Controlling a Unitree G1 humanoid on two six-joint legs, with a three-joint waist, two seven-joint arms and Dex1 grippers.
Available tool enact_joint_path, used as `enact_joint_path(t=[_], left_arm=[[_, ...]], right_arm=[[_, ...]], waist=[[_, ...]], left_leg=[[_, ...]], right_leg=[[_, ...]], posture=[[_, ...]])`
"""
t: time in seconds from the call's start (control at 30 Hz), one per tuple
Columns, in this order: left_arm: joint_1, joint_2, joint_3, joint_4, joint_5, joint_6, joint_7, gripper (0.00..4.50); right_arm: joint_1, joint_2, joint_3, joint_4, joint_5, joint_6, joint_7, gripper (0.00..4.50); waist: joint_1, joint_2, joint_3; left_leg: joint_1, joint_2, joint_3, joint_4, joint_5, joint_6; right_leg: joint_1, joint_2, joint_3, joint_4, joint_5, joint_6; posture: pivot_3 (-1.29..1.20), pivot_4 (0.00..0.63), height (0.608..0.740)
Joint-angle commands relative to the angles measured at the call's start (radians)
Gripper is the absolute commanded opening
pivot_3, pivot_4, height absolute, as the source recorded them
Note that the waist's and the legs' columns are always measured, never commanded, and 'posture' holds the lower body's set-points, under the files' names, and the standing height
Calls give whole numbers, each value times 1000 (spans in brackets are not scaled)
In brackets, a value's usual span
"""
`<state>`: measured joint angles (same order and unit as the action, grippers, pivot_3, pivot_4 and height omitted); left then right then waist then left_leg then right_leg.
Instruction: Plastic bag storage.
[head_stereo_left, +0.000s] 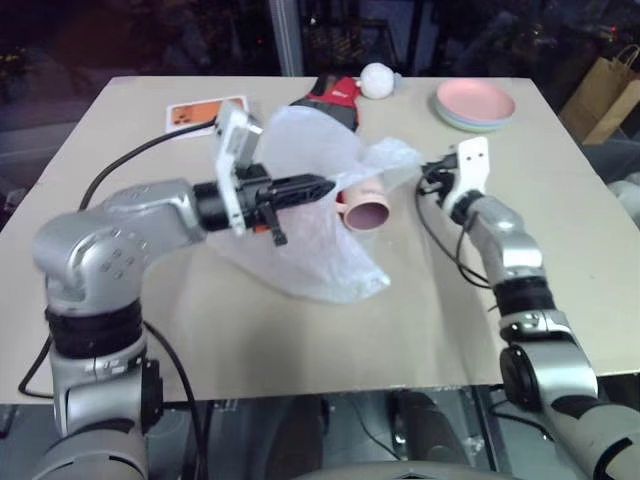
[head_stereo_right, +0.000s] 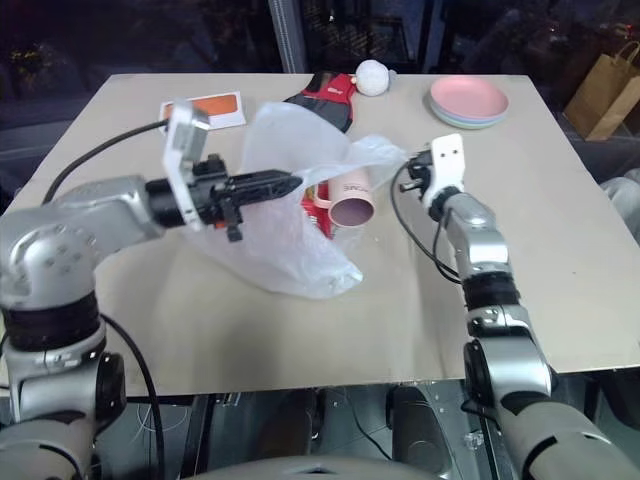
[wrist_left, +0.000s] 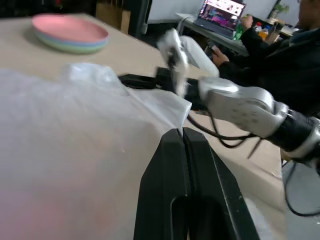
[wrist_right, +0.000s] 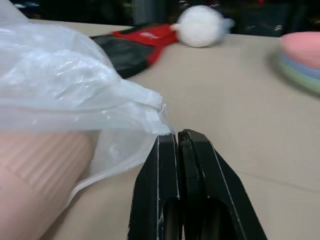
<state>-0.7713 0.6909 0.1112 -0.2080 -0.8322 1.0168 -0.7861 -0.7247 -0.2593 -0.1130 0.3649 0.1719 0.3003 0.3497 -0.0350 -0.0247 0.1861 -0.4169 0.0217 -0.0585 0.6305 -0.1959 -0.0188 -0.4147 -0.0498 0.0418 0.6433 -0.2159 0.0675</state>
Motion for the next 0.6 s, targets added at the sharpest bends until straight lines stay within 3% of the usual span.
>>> enact_joint_path(t=[0.03,0.23,0.4,0.43,0.5,0.6], left_arm=[[-108,0,-111,158,133,-187,-159,0],[-287,-76,-240,490,345,-480,-334,0],[-251,-109,-220,516,386,-580,-359,0],[-229,-96,-218,495,376,-542,-370,0],[-135,-43,-134,341,214,-323,-371,0],[63,83,-11,51,-49,-24,-380,1302]], right_arm=[[86,-64,-78,-246,27,116,-53,125],[296,-109,-148,-706,77,393,-133,125],[413,-101,-75,-983,109,589,-161,125],[419,-83,-65,-1011,121,617,-169,125],[439,-57,-19,-1048,119,648,-190,125],[442,-52,-4,-1045,114,671,-198,0]], waist=[[1,0,0],[-5,2,1],[-12,3,1],[-12,3,1],[-14,3,1],[-31,3,2]], left_leg=[[0,0,0,0,0,0],[-1,0,1,-1,0,0],[-1,1,3,-2,0,1],[-1,1,3,-2,0,1],[0,1,3,-2,-1,1],[-1,2,4,-2,-1,1]], right_leg=[[0,0,0,0,0,0],[-1,0,1,-1,0,0],[-3,1,3,-1,-1,0],[-3,1,3,-1,-1,0],[-3,1,4,0,-1,0],[-3,1,4,0,-1,0]], posture=[[0,150,740],[0,150,740],[0,150,740],[0,150,740],[0,150,740],[0,150,740]])
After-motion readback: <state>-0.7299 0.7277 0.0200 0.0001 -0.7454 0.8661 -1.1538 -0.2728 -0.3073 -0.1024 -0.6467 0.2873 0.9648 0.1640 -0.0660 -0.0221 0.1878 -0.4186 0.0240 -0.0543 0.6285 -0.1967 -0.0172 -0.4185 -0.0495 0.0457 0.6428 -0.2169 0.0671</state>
